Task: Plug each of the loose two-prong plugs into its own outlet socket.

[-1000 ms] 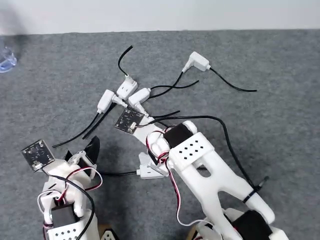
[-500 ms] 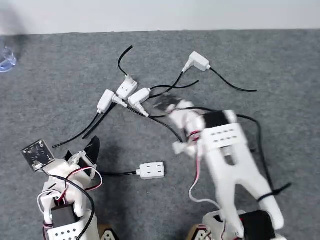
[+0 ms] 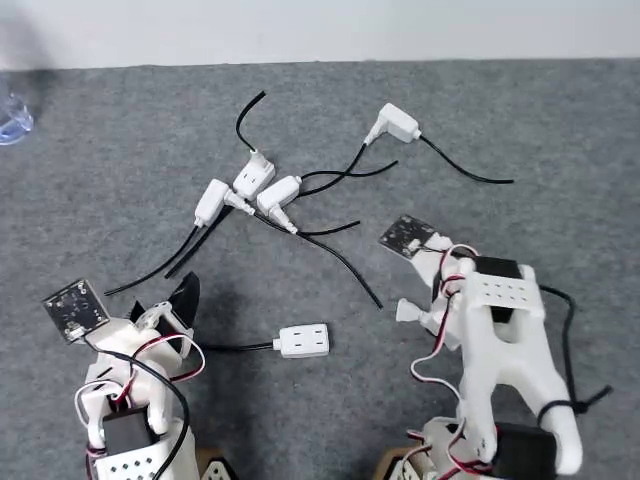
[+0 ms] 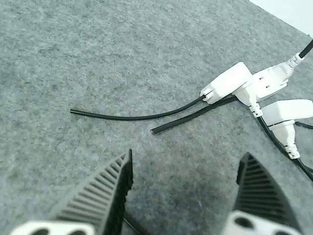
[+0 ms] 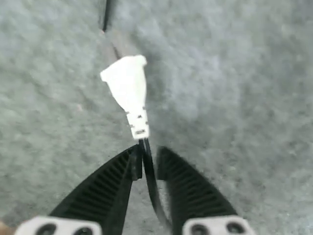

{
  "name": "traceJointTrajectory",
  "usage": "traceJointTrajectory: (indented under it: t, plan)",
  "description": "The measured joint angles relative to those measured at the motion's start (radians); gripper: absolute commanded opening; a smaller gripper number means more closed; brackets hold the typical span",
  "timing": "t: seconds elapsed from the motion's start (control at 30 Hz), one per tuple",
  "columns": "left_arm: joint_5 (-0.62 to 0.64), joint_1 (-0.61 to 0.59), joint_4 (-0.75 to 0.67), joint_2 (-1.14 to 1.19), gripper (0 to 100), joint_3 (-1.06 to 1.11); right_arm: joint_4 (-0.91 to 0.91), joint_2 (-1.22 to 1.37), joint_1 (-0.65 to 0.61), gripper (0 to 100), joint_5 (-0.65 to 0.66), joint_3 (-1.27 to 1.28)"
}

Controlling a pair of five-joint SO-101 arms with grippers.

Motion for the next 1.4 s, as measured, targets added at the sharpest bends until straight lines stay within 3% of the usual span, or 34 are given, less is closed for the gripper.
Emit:
traceJointTrajectory:
  t: [0.07, 0.2, 0.53, 0.7, 0.87, 1.13, 1.4]
  plan:
    - [0.0, 0.0, 0.0, 0.0, 33, 0.0, -0.002, 0.0, 0.005, 26.1, 0.008, 0.0]
    - [0.0, 0.0, 0.0, 0.0, 33, 0.0, -0.005, 0.0, -0.015, 27.0, 0.011, 0.0]
    - [0.0, 0.0, 0.0, 0.0, 33, 0.0, -0.008, 0.0, -0.222, 27.0, 0.046, 0.0]
    - [0.0, 0.0, 0.0, 0.0, 33, 0.0, -0.008, 0.0, -0.21, 26.5, 0.087, -0.032]
    - [0.0, 0.0, 0.0, 0.0, 33, 0.0, -0.014, 0.035, -0.19, 19.5, 0.143, -0.049]
    - [0.0, 0.0, 0.0, 0.0, 33, 0.0, -0.172, 0.27, -0.187, 19.1, 0.161, -0.112]
    - [0.0, 0.0, 0.0, 0.0, 33, 0.0, -0.044, 0.43, -0.147, 19.1, 0.163, -0.408]
